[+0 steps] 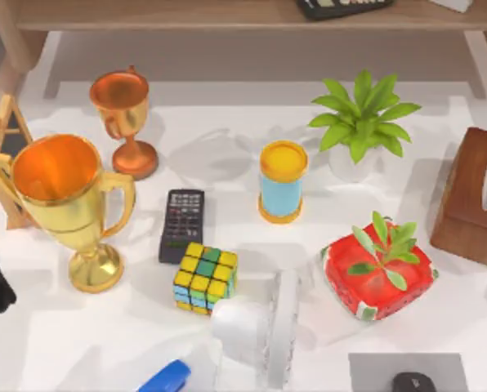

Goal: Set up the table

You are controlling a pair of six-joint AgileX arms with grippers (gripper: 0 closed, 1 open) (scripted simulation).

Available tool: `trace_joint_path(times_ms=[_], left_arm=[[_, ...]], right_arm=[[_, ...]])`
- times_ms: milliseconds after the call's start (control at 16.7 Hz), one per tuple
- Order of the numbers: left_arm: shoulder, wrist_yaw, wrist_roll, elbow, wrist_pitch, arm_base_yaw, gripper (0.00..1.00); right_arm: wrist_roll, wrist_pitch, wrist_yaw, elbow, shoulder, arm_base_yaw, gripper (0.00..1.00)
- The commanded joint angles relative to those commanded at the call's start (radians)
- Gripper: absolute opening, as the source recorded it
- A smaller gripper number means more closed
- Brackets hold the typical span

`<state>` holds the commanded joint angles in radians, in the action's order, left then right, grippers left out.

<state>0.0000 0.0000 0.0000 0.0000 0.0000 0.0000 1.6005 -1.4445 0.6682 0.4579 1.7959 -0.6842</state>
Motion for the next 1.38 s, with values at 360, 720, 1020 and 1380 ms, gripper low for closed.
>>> trace_joint_path(times_ms=[360,720,1020,1380], left_arm=[[0.000,0.000,0.000,0.000,0.000,0.000,1.00],[0.000,0.000,0.000,0.000,0.000,0.000,1.00],[0.000,0.000,0.000,0.000,0.000,0.000,1.00],[0.000,0.000,0.000,0.000,0.000,0.000,1.00]], right_arm=[[-0.010,-0.132,0.055,-0.028,0.198,-0.071,1.00],[-0.010,-0.127,0.050,-0.021,0.197,-0.065,1.00],[-0.011,-0.083,-0.002,0.047,0.225,-0.015,1.00],[-0.011,-0.081,-0.005,0.051,0.227,-0.012,0.85]])
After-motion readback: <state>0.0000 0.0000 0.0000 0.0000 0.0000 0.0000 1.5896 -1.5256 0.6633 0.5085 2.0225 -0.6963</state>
